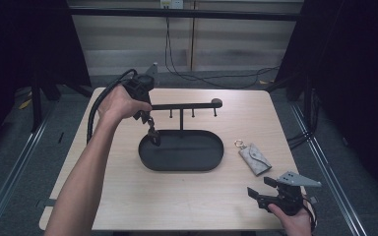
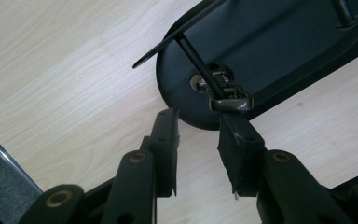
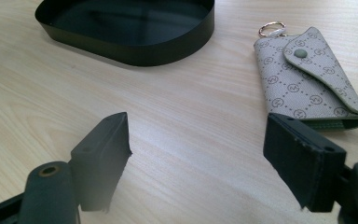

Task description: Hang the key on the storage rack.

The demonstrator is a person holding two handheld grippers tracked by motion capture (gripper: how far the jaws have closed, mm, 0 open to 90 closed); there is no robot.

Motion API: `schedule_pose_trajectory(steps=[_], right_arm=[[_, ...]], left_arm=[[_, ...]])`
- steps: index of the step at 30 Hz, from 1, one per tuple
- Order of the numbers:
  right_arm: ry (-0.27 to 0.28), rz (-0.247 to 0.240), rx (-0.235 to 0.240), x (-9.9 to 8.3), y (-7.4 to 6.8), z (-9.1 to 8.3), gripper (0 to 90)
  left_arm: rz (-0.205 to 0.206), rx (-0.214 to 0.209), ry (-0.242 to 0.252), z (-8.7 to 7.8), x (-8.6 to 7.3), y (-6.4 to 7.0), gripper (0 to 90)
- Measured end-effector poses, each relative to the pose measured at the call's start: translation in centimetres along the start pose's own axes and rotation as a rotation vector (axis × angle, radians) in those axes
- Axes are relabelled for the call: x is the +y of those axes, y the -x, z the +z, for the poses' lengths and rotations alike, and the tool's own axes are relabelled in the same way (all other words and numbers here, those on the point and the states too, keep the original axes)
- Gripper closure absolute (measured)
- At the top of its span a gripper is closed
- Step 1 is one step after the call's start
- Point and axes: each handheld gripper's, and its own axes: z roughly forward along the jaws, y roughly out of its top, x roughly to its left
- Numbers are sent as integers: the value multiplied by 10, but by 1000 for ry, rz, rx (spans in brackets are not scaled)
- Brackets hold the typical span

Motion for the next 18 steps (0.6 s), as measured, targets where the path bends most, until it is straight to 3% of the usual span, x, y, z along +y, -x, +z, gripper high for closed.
schedule_pose_trajectory(steps=[4, 7, 11, 18], right_arm=[[0, -1, -1, 0, 0, 0, 225], [-2, 3, -2, 0, 0, 0, 225], [-4, -1, -3, 0, 0, 1, 225], [-3, -2, -2, 0, 0, 1, 225]], left_arm=[[-4, -17, 3, -1, -1, -3, 637], [8, -31, 33, -4, -1, 0, 618], [6, -13, 33, -2, 2, 4, 601], [14, -23, 44, -3, 0, 4, 574]])
